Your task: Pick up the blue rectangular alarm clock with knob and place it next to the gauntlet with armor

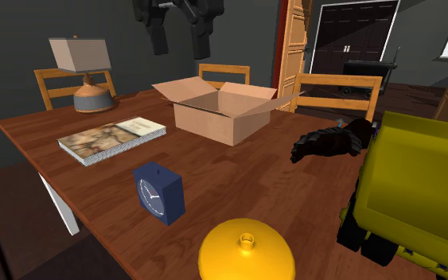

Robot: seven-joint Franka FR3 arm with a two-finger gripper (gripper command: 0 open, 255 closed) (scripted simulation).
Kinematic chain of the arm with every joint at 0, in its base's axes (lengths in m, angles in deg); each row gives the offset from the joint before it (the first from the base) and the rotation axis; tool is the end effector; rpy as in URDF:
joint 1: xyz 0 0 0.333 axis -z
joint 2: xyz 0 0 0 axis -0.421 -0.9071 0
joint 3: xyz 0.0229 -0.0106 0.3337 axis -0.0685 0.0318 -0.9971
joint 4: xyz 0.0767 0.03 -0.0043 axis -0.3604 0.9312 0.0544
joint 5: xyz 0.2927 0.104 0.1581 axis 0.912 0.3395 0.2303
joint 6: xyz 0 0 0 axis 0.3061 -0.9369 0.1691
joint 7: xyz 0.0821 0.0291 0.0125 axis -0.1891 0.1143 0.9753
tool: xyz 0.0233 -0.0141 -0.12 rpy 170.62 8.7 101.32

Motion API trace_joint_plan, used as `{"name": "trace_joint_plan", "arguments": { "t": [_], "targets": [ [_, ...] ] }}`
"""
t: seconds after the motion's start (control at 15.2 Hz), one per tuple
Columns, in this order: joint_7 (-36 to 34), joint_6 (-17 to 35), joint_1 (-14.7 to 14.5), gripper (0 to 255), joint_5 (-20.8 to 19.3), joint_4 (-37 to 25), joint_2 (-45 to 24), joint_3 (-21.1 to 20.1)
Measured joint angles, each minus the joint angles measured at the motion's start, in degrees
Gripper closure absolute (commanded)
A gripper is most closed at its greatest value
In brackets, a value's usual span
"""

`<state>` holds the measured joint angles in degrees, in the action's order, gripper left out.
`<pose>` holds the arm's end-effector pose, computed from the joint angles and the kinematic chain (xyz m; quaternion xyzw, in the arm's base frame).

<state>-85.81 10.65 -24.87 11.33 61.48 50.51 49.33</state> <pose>0.2534 -0.0244 0.5999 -0.9975 0.0424 -0.0560 0.0038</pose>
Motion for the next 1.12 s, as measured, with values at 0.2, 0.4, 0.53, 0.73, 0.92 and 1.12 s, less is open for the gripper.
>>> {"name": "trace_joint_plan", "arguments": {
  "t": [0.2,0.4,0.53,0.73,0.92,1.12],
  "targets": [
    [-4.12,1.30,1.38,0,0.67,2.67,1.05,-1.28],
    [-15.08,4.25,3.96,0,3.24,8.15,2.81,-5.50],
    [-22.60,6.08,5.82,0,5.08,11.60,3.91,-8.17],
    [-34.20,9.48,8.15,0,8.61,16.89,5.02,-12.86],
    [-46.28,13.59,9.86,0,13.00,21.28,4.63,-18.38],
    [-57.98,18.15,11.78,0,17.36,23.83,2.03,-23.88]
  ]
}}
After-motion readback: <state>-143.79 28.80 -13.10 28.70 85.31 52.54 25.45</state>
